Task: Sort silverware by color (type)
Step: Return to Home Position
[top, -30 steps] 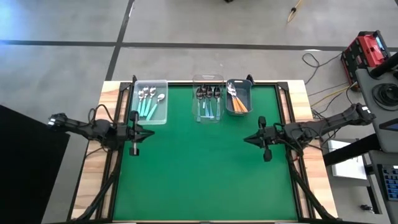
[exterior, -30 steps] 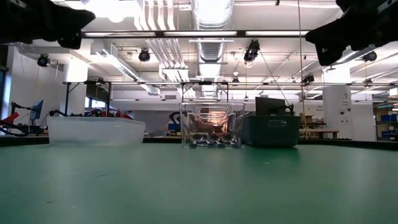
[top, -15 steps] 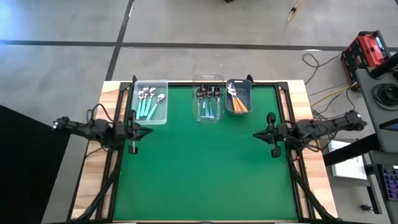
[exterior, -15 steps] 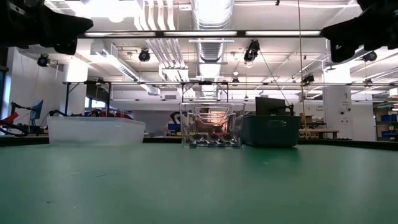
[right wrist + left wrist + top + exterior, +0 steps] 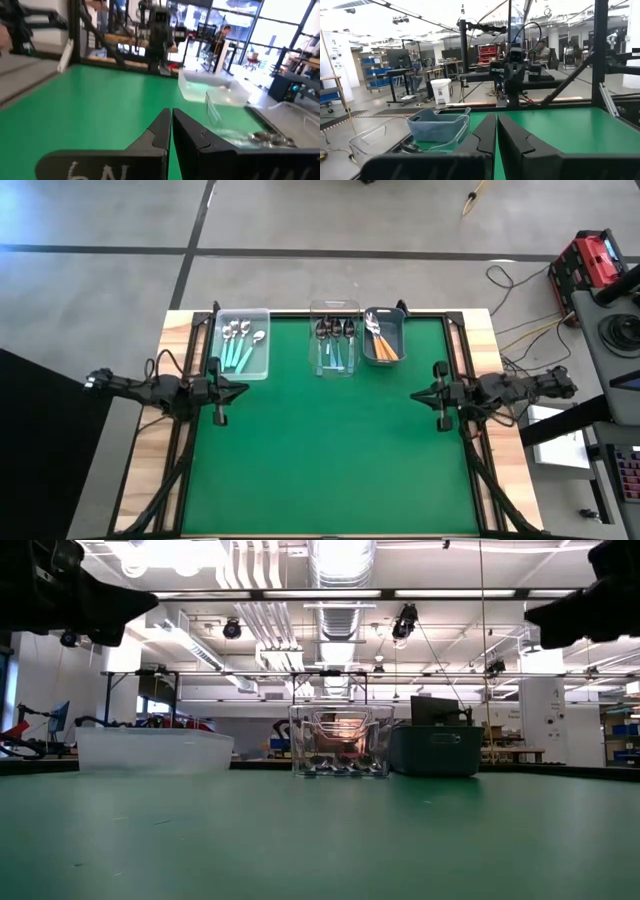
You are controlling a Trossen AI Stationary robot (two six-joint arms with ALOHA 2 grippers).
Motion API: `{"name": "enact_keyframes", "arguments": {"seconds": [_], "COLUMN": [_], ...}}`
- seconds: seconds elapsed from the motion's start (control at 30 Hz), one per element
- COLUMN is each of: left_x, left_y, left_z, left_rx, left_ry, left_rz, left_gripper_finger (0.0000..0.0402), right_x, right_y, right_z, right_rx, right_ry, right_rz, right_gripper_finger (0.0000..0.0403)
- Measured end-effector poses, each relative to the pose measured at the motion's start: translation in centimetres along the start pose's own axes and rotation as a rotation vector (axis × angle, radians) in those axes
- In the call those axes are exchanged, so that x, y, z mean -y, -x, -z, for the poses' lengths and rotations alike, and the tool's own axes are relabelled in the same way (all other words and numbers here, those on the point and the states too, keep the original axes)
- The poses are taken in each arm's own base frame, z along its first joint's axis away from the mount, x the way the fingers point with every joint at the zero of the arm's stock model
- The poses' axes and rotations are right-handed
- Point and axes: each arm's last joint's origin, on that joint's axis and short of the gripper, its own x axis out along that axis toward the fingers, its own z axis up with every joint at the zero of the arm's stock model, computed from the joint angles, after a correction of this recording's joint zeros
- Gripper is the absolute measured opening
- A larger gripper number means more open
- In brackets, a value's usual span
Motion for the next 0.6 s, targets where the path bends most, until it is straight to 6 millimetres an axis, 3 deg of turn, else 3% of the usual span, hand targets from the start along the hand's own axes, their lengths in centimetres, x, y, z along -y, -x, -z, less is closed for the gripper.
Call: {"name": "enact_keyframes", "arguments": {"seconds": [0.17, 0.33, 0.6], "left_x": [-0.2, -0.2, -0.2], "left_y": [0.0, -0.1, -0.2], "left_z": [0.3, 0.6, 0.8], "left_rx": [-0.043, -0.089, -0.107], "left_ry": [0.012, -0.026, -0.036], "left_rz": [-0.096, -0.117, -0.115], "left_gripper_finger": [0.0000, 0.0000, 0.0000], "right_x": [-0.2, -0.2, -0.1], "right_y": [-0.9, -1.3, -1.6], "right_z": [1.7, 2.0, 2.5], "right_rx": [0.067, 0.017, -0.042], "right_ry": [0.034, 0.091, -0.103], "right_rz": [0.034, 0.000, 0.072], "right_gripper_finger": [0.0009, 0.0009, 0.0009]}}
